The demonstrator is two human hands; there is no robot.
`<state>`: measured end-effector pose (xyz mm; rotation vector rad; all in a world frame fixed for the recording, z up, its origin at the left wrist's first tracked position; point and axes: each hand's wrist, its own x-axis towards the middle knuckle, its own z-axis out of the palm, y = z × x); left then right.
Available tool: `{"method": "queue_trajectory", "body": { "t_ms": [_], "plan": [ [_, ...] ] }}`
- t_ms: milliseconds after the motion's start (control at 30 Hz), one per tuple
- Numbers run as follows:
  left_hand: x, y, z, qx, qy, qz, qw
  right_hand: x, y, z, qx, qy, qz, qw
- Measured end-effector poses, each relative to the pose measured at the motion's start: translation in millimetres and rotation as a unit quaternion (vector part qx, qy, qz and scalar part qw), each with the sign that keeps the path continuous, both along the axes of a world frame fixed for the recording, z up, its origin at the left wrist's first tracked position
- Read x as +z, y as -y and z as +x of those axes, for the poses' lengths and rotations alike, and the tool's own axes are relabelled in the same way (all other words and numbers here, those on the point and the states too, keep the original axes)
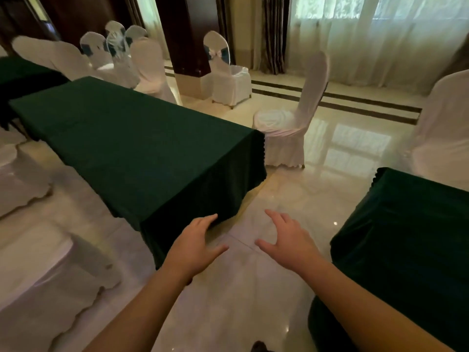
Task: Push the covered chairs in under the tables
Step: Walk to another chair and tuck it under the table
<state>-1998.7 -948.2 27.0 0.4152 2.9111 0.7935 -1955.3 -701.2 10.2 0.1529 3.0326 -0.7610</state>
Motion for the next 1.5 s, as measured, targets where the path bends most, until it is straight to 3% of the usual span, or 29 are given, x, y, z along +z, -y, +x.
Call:
{"method": "queue_trajectory", "body": {
  "t_ms": [233,567,867,1267,1333,1367,1500],
  "plan": [
    [-1,-76,-154,-0.039,-0.003,0.026,0.999,17,-74,-123,-0.060,0.012,-0.002,0.998],
    [-21,-224,-405,-0.178,-0.009,0.090,0.980,0,-191,-315,-0.158,-0.001,0.034,0.987],
    [-6,-380,-617,-0.281,0.010,0.074,0.957,22,-296,-479,-0.272,0.006,0.017,0.962],
    [-19,-646,-749,-0.388,-0.019,0.048,0.920,-8,-519,-589,-0.365,-0.030,-0.006,0.930],
    [-15,-661,-756,-0.396,-0.022,0.048,0.917,-7,-534,-598,-0.360,-0.030,0.007,0.933],
    [-18,-719,-778,-0.393,-0.020,0.043,0.918,-15,-593,-617,-0.369,-0.033,-0.013,0.929],
    [-10,-808,-814,-0.370,-0.017,0.044,0.928,-7,-690,-653,-0.362,-0.016,-0.009,0.932]
  ]
}}
